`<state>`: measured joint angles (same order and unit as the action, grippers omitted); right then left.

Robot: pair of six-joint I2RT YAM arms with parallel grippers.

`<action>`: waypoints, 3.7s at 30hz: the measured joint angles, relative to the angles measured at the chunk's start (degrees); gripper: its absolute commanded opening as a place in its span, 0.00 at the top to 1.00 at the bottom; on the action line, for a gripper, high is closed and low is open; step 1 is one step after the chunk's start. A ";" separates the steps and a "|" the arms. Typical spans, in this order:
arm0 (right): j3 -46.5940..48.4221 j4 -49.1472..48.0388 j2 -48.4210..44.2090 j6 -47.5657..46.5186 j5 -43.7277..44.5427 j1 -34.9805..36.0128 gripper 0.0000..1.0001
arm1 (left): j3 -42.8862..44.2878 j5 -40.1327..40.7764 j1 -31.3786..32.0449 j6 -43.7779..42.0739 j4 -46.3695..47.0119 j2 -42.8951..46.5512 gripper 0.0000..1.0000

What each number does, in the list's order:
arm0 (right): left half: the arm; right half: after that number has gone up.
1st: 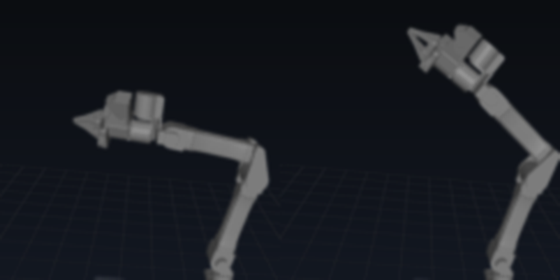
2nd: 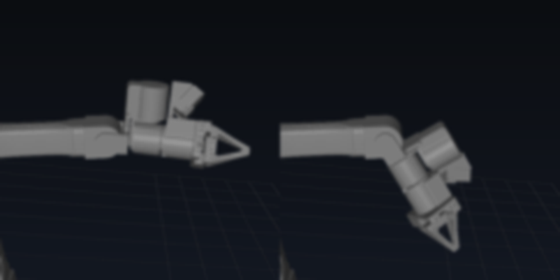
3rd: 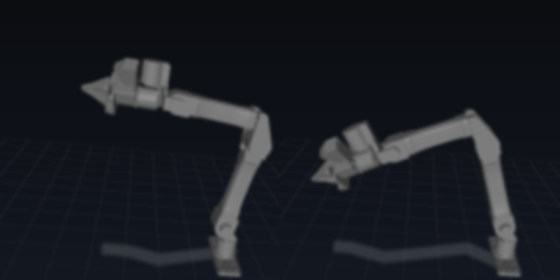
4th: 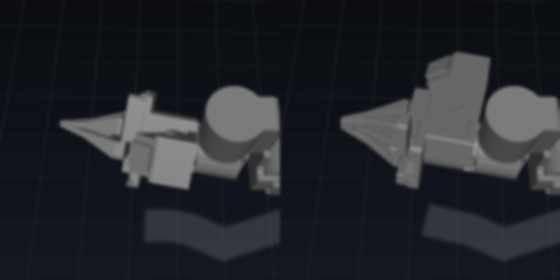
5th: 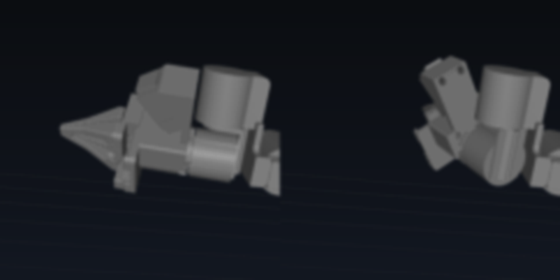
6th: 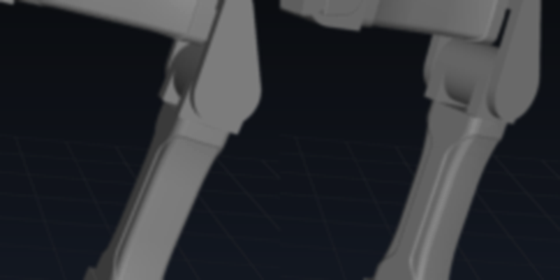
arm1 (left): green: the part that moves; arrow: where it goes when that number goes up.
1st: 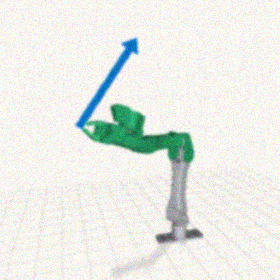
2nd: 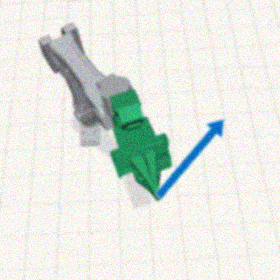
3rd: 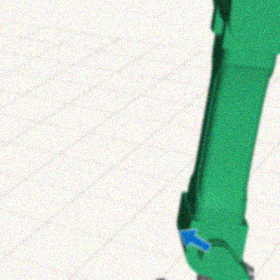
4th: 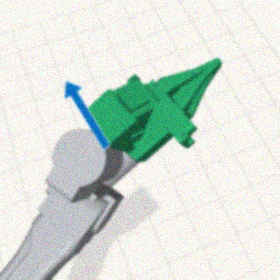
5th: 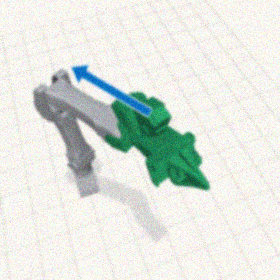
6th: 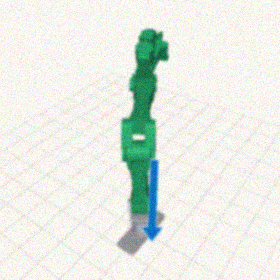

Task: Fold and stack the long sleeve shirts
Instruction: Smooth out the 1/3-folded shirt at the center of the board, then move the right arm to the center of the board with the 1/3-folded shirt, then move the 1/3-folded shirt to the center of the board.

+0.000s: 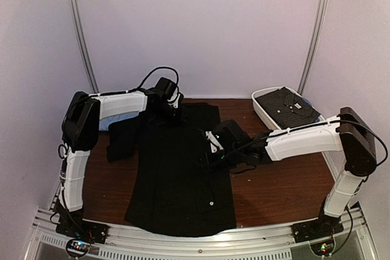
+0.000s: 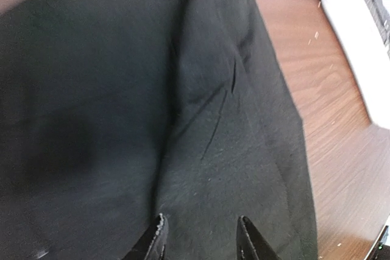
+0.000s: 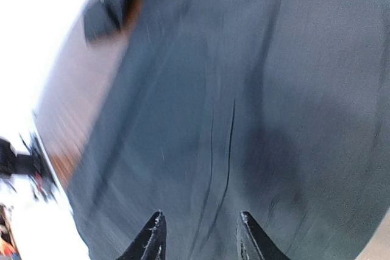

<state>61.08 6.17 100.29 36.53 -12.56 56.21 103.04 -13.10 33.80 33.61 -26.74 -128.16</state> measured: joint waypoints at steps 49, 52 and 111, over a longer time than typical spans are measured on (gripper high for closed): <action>61.02 -6.38 52.78 12.90 -9.18 -26.47 0.84 | -43.76 4.33 2.38 5.90 6.10 27.82 0.62; 61.31 -5.68 52.78 12.15 -9.31 -27.02 0.84 | -42.95 4.26 4.74 6.38 6.14 25.77 0.62; 48.52 4.74 30.71 -6.47 -13.84 -31.41 0.34 | -25.40 6.29 24.61 5.01 -4.92 13.49 0.60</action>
<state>109.60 10.92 131.00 30.06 -26.39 24.80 77.65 -6.81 58.41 38.61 -31.66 -114.67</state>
